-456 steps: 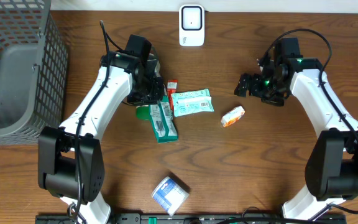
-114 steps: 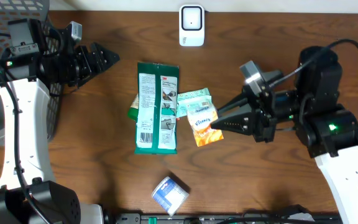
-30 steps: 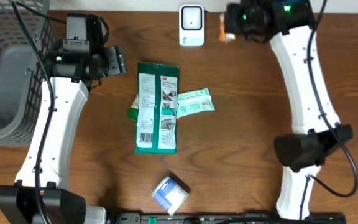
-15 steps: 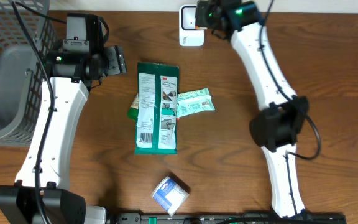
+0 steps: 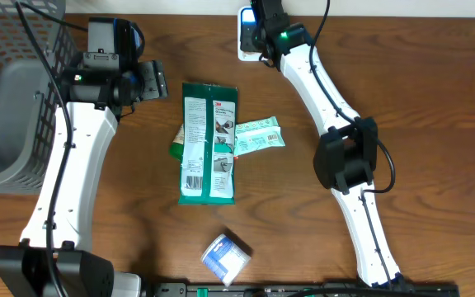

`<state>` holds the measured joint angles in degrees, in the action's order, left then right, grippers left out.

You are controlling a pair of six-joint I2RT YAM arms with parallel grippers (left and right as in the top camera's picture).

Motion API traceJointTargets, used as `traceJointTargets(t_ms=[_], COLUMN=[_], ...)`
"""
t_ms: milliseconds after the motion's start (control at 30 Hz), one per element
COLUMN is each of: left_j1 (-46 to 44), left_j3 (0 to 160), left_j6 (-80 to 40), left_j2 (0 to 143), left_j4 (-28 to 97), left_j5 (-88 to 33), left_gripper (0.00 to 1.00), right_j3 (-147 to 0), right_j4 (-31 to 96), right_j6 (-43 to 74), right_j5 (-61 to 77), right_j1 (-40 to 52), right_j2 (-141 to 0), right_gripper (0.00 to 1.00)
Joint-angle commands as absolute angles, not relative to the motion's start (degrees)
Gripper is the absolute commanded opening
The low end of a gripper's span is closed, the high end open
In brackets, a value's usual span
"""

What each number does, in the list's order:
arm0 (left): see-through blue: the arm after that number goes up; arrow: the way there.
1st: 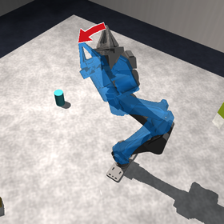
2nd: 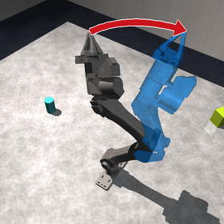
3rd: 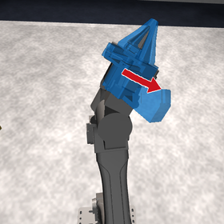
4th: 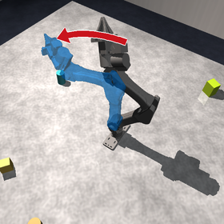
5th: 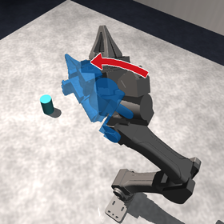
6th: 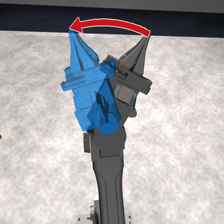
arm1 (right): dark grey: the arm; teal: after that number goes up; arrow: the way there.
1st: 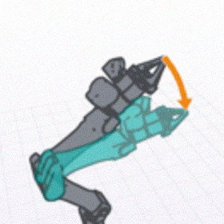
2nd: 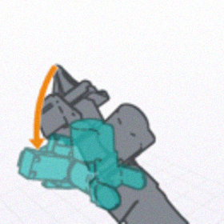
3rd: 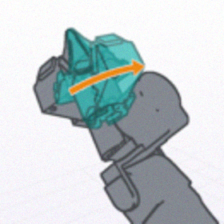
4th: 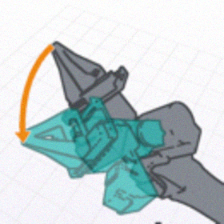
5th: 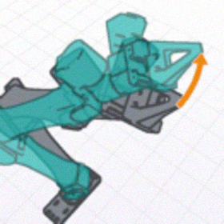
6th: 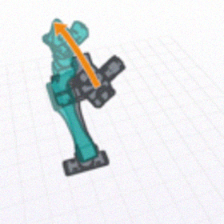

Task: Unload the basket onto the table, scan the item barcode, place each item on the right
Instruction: 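Hold the orange tissue pack over the white scanner with the right gripper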

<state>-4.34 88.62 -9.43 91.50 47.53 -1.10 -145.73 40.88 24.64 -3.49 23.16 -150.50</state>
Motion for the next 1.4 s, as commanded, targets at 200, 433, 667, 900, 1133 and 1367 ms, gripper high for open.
traceJointTargets(t_ms=[200, 433, 667, 900, 1133, 1367], left_j1=[-4.5, -4.5, -4.5, -4.5, -4.5, -4.5], left_j3=[89.5, 89.5, 89.5, 89.5, 89.5, 89.5], left_j6=[-10.1, -10.1, -10.1, -10.1, -10.1, -10.1], left_j2=[91.6, 91.6, 91.6, 91.6, 91.6, 91.6], left_j4=[47.5, 47.5, 47.5, 47.5, 47.5, 47.5], left_j5=[-0.4, -0.4, -0.4, -0.4, -0.4, -0.4], left_gripper=[0.80, 0.80, 0.80, 0.80, 0.80, 0.80], right_j3=[-146.6, -145.9, -145.4, -145.4, -145.4, -145.4], right_j4=[36.4, 34.9, 34.7, 34.7, 34.7, 34.8], right_j6=[25.7, 27.4, 27.4, 27.4, 27.4, 27.4], right_j5=[-4.5, -9.2, -10.4, -10.4, -10.0, -10.0], right_j1=[23.0, 22.9, 23.0, 23.0, 23.0, 23.0], right_j2=[-147.9, -148.3, -148.4, -148.4, -148.4, -148.4], right_gripper=[0.01, 0.01, 0.01, 0.01, 0.01, 0.01])
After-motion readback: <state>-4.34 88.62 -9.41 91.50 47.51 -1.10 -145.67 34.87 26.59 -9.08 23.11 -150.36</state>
